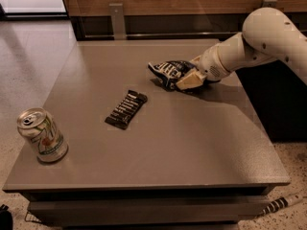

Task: Move blue chip bag near 7up can

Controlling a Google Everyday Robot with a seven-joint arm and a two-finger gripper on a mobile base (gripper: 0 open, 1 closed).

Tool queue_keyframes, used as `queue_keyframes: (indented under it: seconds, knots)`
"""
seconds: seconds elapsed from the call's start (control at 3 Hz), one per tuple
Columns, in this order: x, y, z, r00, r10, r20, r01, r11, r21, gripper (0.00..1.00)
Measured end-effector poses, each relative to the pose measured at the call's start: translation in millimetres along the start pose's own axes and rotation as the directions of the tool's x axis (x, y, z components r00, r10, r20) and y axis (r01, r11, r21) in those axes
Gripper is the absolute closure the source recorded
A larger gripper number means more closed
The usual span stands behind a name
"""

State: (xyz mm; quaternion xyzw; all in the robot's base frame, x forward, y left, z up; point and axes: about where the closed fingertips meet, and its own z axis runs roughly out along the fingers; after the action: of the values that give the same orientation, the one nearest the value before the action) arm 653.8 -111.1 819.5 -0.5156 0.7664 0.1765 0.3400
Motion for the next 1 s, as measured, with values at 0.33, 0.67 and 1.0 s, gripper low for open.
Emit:
queue_keyframes:
  seconds: [0.33,0.67,1.0]
  knots:
    - [-1,0,-1,1.000,0.000,0.000,0.000,1.0000,0.000,1.00]
    - [-1,0,-1,1.000,0.000,0.000,0.000,1.0000,0.000,1.00]
    - [-13,7,-28,0.999,-0.028,-0.021,0.029,0.9994,0.020,1.00]
